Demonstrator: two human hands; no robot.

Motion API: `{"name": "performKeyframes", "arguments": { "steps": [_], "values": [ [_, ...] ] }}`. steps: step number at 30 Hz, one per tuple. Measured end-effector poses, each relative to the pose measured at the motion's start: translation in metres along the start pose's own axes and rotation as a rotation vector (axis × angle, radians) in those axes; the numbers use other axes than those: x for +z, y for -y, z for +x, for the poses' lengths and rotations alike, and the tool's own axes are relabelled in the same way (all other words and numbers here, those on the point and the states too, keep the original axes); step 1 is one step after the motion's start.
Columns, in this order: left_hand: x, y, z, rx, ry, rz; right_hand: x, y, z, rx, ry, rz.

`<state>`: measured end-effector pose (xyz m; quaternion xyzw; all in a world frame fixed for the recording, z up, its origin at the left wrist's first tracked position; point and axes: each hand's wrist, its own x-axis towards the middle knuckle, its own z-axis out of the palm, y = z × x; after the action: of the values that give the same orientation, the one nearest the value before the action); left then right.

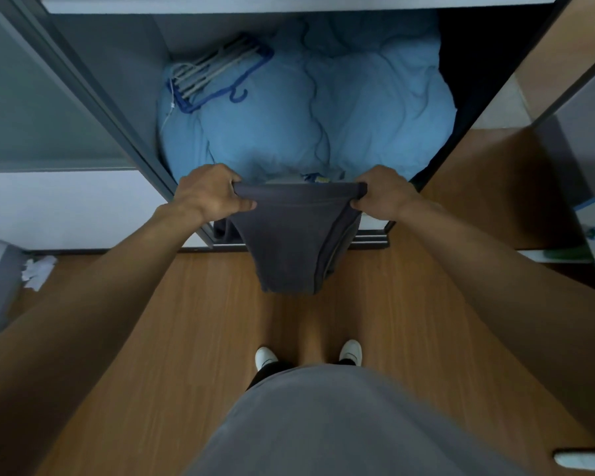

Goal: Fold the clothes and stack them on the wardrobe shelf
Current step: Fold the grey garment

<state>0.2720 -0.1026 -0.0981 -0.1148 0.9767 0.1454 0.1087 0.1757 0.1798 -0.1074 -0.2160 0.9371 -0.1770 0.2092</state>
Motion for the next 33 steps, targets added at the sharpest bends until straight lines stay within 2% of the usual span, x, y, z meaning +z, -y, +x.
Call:
{"name": "performKeyframes", "arguments": {
  "steps": [3, 7, 10, 11, 13, 15, 19, 22, 25, 27, 30, 33],
  "values": [
    [-0.002, 0.003, -0.005, 0.055, 0.004, -0.332, -0.003, -0.011, -0.003, -0.007, -0.037, 0.388],
    [-0.004, -0.004, -0.022, -0.012, 0.069, -0.925, 0.001, -0.022, -0.009, 0.019, 0.061, 0.974],
    [-0.008, -0.019, -0.023, -0.037, 0.016, -1.259, 0.008, -0.026, -0.013, -0.01, -0.004, 1.356],
    [-0.01, -0.025, -0.022, -0.033, -0.019, -1.324, 0.014, -0.026, -0.016, -0.018, -0.01, 1.383],
    [-0.013, -0.035, -0.022, -0.036, -0.067, -1.414, 0.035, -0.021, -0.023, -0.007, 0.03, 1.231],
    [-0.014, -0.04, -0.022, -0.048, -0.072, -1.471, 0.061, -0.01, -0.027, 0.031, 0.1, 1.081],
    [-0.018, -0.033, -0.026, -0.051, -0.066, -1.397, 0.071, -0.002, -0.022, 0.109, 0.031, 1.073],
    [-0.026, -0.015, -0.026, -0.046, -0.035, -1.308, 0.058, -0.003, -0.024, 0.033, 0.164, 1.197],
    [-0.031, -0.005, -0.026, -0.003, 0.046, -1.355, 0.045, 0.007, -0.029, 0.106, 0.378, 1.391],
    [-0.034, -0.003, -0.024, 0.037, 0.076, -1.428, 0.037, 0.016, -0.032, 0.14, 0.438, 1.542],
    [-0.036, -0.001, -0.016, 0.043, 0.052, -1.48, 0.023, 0.026, -0.034, 0.103, 0.353, 1.631],
    [-0.032, -0.004, -0.007, -0.102, -0.12, -1.298, 0.012, 0.034, -0.034, 0.082, 0.264, 1.713]
  ]
}}
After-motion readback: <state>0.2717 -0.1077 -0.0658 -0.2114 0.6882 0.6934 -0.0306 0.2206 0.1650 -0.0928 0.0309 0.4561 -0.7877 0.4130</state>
